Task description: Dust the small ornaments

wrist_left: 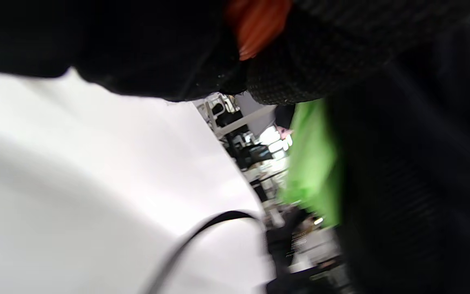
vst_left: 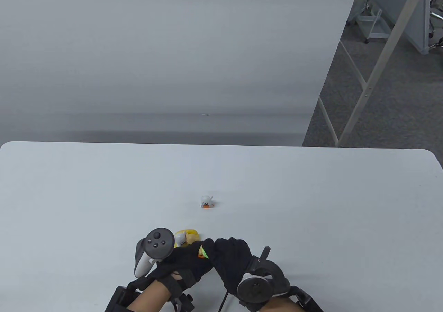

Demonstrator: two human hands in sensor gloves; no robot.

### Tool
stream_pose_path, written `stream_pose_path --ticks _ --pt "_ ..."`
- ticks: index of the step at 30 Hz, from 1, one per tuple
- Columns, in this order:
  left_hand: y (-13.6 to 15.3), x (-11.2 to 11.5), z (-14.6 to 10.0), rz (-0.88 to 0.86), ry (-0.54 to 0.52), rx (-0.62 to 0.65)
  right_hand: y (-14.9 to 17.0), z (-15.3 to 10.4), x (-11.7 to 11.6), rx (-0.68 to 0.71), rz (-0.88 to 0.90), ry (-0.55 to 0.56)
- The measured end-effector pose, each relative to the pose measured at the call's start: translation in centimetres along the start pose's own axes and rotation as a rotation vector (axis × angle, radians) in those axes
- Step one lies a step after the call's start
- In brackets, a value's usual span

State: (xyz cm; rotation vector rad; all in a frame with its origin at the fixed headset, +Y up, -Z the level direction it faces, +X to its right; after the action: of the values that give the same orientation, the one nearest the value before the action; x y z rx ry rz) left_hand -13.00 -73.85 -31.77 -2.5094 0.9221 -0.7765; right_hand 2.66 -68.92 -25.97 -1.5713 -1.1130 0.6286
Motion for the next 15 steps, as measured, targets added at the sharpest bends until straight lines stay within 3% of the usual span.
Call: stream_pose_path --ticks 2,3,6,8,11,13,15 --pt "-1.4 -0.6 0.1 0.327 -0.001 0.144 -0.3 0.0 -0.1 0.038 -0.052 -0.065" --pt "-1.8 -0.7 0.1 0.399 0.021 0.191 -0.3 0.1 -0.1 0.039 -0.042 -0.064" --pt "-2.8 -0.8 -0.2 0.487 0.051 0.280 0.7 0.3 0.3 -0.038 0.129 -0.068" --pt "-3.0 -0.3 -0.2 0.497 0.096 0.310 1.7 0.1 0.1 -0.089 0.175 -0.128" --pt "-1.4 -0.3 -0.3 0.213 0.037 0.339 2.0 -0.6 0.0 -0.102 0.170 -0.052" --pt "-0.4 -0.4 -0.5 -0.040 -0.069 0.300 2.9 -1.0 0.5 -0.169 0.320 0.062" --pt "0.0 -0.8 -0.4 -0.154 -0.107 0.256 3.3 -1.2 0.7 -0.199 0.386 0.118"
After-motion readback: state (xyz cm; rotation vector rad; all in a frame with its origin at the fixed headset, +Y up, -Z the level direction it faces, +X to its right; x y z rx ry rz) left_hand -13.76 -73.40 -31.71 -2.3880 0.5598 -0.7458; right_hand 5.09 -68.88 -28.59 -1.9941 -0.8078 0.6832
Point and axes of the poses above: the tracker on the back of each hand, its own y axis roughly to the little-finger side, its own z axis roughly from the wrist to the fingertips, x = y × z, the point moved 2 cm from there along z, roughly from the wrist to the fingertips, and after that the axes turned 11 degrees about x, right-handed, at the moved point
